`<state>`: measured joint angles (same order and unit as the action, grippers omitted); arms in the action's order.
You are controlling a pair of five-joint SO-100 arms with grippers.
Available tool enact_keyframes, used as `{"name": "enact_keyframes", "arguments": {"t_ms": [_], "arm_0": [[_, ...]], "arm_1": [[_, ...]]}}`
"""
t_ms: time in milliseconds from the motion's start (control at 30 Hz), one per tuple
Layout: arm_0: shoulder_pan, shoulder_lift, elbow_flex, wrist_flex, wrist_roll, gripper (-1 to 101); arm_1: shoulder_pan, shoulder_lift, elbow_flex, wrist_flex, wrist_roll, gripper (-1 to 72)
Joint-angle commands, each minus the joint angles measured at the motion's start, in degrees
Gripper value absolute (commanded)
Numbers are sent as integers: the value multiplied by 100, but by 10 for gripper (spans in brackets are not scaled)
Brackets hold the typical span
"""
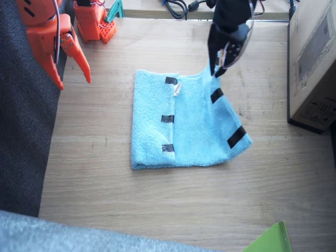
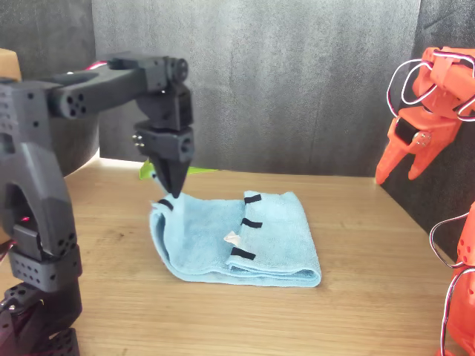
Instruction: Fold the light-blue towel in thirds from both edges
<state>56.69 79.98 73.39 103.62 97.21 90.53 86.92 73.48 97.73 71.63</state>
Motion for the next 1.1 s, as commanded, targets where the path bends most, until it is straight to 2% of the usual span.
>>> {"name": "enact_keyframes", "arguments": {"t_ms": [0,600,1067], "arm_0": [[-105,-132,-545,202,53,-2],[-976,-2382,-3700,1380,79,-2],[-1661,-3410,-4500,1433,123,-2]], "arm_1": [[-26,369,62,-18,105,360],[-26,563,114,88,105,362],[26,589,114,123,141,362]]}}
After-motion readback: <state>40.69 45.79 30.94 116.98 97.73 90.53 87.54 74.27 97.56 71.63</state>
